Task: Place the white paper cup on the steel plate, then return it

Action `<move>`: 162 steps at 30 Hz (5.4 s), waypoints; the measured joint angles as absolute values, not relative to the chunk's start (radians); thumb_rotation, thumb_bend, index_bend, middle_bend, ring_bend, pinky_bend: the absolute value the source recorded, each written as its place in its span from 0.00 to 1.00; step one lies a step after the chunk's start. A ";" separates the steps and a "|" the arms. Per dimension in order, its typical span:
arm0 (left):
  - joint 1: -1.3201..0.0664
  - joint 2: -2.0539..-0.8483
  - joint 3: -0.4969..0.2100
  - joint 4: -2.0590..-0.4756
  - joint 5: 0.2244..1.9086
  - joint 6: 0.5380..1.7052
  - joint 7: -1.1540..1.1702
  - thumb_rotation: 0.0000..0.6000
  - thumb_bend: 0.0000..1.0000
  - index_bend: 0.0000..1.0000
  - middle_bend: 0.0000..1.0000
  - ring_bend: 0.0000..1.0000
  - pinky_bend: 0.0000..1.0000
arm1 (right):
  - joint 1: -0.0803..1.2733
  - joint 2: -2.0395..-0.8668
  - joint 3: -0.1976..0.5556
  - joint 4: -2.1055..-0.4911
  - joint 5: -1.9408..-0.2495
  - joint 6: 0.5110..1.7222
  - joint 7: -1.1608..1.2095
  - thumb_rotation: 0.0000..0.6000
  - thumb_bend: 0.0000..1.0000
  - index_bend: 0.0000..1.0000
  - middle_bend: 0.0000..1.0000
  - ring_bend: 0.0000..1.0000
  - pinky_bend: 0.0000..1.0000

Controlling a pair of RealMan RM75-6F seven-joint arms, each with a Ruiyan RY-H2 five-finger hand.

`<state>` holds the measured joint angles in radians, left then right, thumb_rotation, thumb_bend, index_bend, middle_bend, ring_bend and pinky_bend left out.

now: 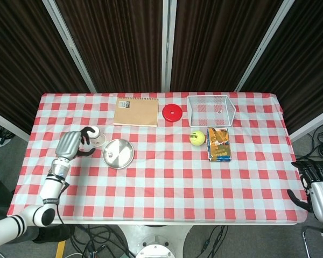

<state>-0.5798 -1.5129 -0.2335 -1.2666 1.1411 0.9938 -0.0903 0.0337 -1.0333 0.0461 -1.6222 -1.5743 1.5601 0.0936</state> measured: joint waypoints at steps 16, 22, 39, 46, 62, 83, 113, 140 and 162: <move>-0.646 -1.649 -0.311 -0.912 1.124 0.741 -0.537 1.00 0.13 0.23 0.16 0.10 0.23 | 0.031 -1.032 0.045 -1.629 -1.566 1.551 0.095 1.00 0.16 0.21 0.20 0.09 0.18; -0.679 -1.690 -0.309 -0.843 1.154 0.687 -0.613 1.00 0.13 0.24 0.19 0.11 0.23 | 0.032 -1.030 0.045 -1.633 -1.571 1.553 0.090 1.00 0.16 0.21 0.20 0.09 0.18; -0.696 -1.769 -0.329 -0.716 1.183 0.710 -0.746 1.00 0.21 0.50 0.46 0.35 0.35 | 0.041 -1.036 0.031 -1.649 -1.587 1.527 0.077 1.00 0.16 0.21 0.20 0.09 0.18; -0.665 -1.701 -0.307 -0.866 1.261 0.835 -0.746 1.00 0.21 0.50 0.46 0.35 0.35 | 0.048 -1.040 0.030 -1.646 -1.595 1.522 0.077 1.00 0.16 0.21 0.20 0.09 0.18; -0.665 -1.690 -0.234 -1.035 1.313 0.886 -0.598 1.00 0.21 0.50 0.46 0.35 0.34 | 0.047 -1.040 0.026 -1.640 -1.594 1.522 0.085 1.00 0.16 0.21 0.20 0.09 0.18; -0.685 -1.767 -0.216 -0.993 1.327 0.886 -0.631 1.00 0.21 0.50 0.46 0.35 0.34 | 0.043 -1.036 0.020 -1.646 -1.594 1.525 0.081 1.00 0.16 0.21 0.20 0.09 0.18; -0.688 -1.772 -0.255 -0.968 1.242 0.865 -0.504 1.00 0.21 0.50 0.46 0.35 0.33 | 0.037 -1.033 0.019 -1.659 -1.594 1.530 0.072 1.00 0.16 0.21 0.20 0.09 0.18; -0.679 -1.773 -0.272 -0.965 1.214 0.862 -0.494 1.00 0.21 0.50 0.45 0.34 0.33 | 0.040 -1.033 0.019 -1.653 -1.598 1.527 0.076 1.00 0.16 0.21 0.20 0.09 0.18; -0.673 -1.763 -0.275 -1.001 1.221 0.870 -0.498 1.00 0.21 0.50 0.45 0.34 0.26 | 0.042 -1.029 0.018 -1.662 -1.595 1.520 0.067 1.00 0.16 0.21 0.20 0.09 0.18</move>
<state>-0.6734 -1.7625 -0.2751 -1.0006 1.2214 0.8705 -0.4981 0.0420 -1.0294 0.0183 -1.6620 -1.5952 1.5198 0.0666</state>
